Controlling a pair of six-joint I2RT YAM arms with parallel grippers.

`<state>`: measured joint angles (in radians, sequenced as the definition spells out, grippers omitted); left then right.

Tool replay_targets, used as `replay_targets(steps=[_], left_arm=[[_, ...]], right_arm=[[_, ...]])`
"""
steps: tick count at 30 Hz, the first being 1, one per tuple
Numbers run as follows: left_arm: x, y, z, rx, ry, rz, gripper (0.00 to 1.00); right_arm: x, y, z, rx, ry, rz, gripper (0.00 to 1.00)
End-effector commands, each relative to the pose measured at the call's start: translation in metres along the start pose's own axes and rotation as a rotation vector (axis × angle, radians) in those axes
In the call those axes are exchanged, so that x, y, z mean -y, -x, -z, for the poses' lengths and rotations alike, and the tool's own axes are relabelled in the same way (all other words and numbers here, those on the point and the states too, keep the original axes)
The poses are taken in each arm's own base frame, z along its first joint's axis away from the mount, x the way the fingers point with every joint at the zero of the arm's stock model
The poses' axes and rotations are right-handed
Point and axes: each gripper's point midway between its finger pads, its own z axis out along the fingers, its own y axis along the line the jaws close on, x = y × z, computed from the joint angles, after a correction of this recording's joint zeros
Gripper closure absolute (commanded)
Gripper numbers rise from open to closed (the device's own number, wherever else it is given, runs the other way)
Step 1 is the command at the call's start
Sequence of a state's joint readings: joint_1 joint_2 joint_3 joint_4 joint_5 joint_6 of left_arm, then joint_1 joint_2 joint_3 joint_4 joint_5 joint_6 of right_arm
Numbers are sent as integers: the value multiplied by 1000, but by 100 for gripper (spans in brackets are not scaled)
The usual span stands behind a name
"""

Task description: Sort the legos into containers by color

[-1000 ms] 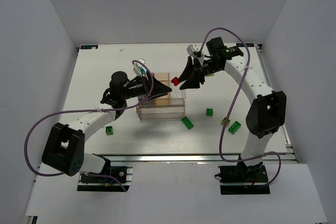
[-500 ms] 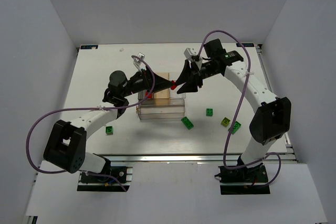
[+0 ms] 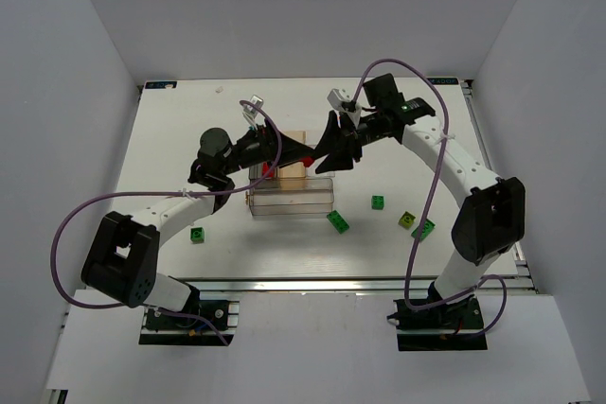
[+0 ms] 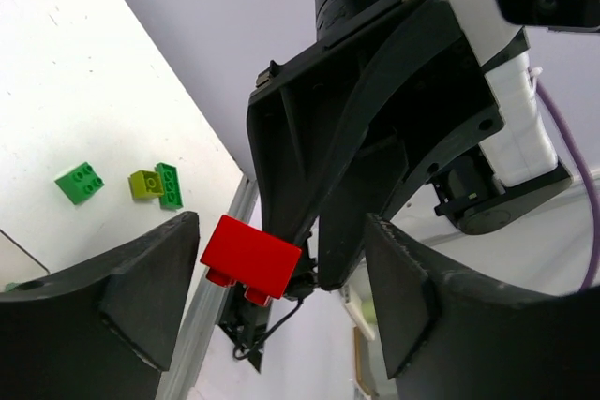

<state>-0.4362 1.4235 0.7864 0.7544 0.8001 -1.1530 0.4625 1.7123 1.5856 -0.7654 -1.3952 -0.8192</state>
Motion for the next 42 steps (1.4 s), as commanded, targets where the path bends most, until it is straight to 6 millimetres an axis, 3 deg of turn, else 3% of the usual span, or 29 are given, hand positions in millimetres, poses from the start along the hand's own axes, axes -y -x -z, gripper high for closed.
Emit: replay_targets(steps=[1, 9, 18, 21, 23, 34, 38, 42], left_arm=[[17, 8, -3, 15, -42, -39, 23], [15, 4, -2, 5, -39, -26, 31], [16, 4, -3, -6, -47, -17, 55], [16, 4, -3, -7, -49, -18, 65], [17, 3, -2, -8, -52, -22, 68], [10, 1, 12, -16, 1, -57, 72], [-8, -3, 17, -28, 70, -53, 73], [-46, 10, 24, 14, 262, -59, 75]], right_arm=[[-10, 22, -1, 37, 20, 71, 53], [-6, 25, 2, 47, 4, 68, 53], [-3, 28, 4, 49, -8, 63, 53], [-3, 27, 4, 47, -10, 51, 48], [-4, 26, 0, 43, -5, 47, 44], [31, 23, 37, 17, -201, 33, 40], [42, 22, 56, 21, -301, 17, 41], [50, 11, 67, -10, -385, -9, 42]])
